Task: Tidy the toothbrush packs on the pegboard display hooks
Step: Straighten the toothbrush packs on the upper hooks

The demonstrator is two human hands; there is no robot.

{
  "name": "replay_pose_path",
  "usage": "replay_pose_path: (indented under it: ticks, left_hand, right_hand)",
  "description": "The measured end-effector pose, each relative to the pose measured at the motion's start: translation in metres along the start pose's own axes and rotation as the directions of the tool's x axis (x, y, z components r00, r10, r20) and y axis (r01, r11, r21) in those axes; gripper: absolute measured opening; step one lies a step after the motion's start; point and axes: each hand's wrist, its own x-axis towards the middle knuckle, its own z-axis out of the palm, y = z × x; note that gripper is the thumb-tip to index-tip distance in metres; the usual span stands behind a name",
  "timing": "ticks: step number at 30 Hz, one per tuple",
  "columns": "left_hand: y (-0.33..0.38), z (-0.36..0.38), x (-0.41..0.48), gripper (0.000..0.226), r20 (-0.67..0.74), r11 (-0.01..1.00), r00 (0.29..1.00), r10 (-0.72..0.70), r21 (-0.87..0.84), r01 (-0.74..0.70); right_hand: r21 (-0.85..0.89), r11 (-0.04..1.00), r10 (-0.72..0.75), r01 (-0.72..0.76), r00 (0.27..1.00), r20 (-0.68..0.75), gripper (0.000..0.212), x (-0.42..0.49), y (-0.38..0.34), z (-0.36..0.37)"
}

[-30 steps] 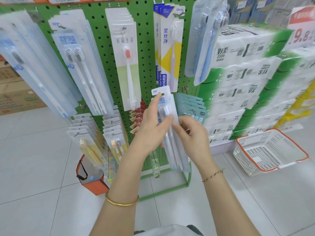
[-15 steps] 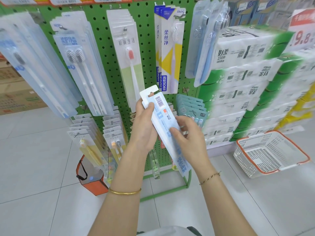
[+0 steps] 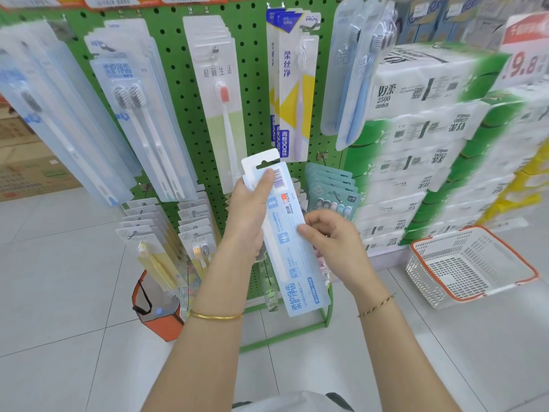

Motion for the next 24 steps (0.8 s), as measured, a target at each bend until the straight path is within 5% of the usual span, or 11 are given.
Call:
replay_pose_path:
  ticks: [12, 15, 19, 24]
  left_hand:
    - [-0.028, -0.013, -0.018, 0.042, 0.24, 0.949, 0.967, -0.082, 0.316, 0.002]
    - [-0.036, -0.019, -0.022, 0.036, 0.326, 0.905, 0.926, -0.191, 0.424, 0.037]
    - [-0.038, -0.023, -0.032, 0.06, 0.416, 0.831, 0.866, -0.276, 0.557, -0.003]
    - [-0.035, -0.025, -0.04, 0.047, 0.531, 0.804, 0.785, -0.318, 0.59, -0.074]
  right_hand:
    - [0.135, 0.99, 0.064, -0.038, 0.98, -0.19, 0.015, 0.006, -0.002, -0.003]
    - [0.143, 0.989, 0.067, -0.028, 0.96, -0.274, 0.016, 0.01, 0.0, -0.006]
    - [0.152, 0.988, 0.084, -0.034, 0.936, -0.342, 0.018, 0.013, 0.003, -0.007]
    - [0.192, 0.981, 0.103, -0.03, 0.918, -0.383, 0.015, 0.013, 0.004, -0.008]
